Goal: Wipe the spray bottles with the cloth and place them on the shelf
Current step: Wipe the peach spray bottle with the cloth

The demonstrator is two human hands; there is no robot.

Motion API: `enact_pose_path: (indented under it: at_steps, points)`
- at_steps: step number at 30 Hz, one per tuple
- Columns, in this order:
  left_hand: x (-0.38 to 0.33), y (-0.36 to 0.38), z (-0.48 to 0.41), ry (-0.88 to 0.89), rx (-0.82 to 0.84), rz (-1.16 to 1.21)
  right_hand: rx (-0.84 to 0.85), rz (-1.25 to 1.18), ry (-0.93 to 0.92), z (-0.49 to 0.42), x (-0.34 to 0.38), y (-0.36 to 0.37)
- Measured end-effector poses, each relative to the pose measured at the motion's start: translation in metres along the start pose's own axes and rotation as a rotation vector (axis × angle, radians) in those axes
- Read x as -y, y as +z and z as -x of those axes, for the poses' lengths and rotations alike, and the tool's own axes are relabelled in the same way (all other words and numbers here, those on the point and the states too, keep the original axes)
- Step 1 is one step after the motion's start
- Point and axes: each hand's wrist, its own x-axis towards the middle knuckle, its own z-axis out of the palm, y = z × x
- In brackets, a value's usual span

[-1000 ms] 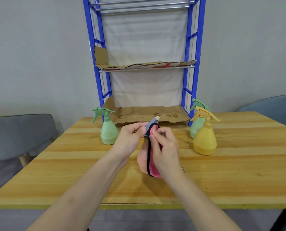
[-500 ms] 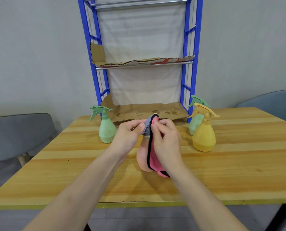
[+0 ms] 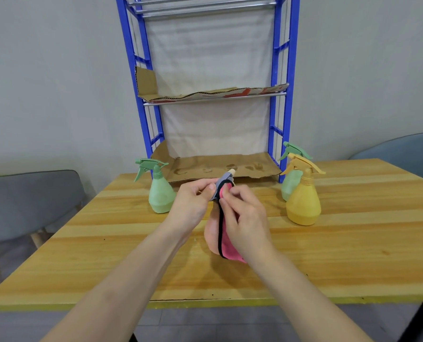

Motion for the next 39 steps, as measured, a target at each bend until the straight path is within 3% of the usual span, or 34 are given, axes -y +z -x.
enact_pose_path:
  at_steps: [5,10,15,25,33,39]
  points:
    - [0.004,0.003,0.000,-0.001,-0.001,0.014,0.036,0.057,-0.076,0.002,-0.010,-0.007]
    - [0.006,0.002,-0.001,0.007,-0.013,0.005,0.019,-0.007,0.155,0.004,-0.012,-0.002]
    - [0.010,0.006,0.000,0.010,-0.022,0.014,-0.015,-0.049,0.233,0.010,-0.002,0.003]
    - [0.010,0.004,-0.003,0.022,-0.011,-0.008,0.031,-0.381,0.621,-0.012,0.000,-0.003]
    - [0.010,0.005,-0.003,0.019,-0.022,0.003,0.084,-0.221,0.508,-0.015,0.002,-0.002]
    - [0.012,0.006,-0.005,0.015,-0.033,-0.002,0.090,-0.305,0.551,-0.018,-0.004,-0.003]
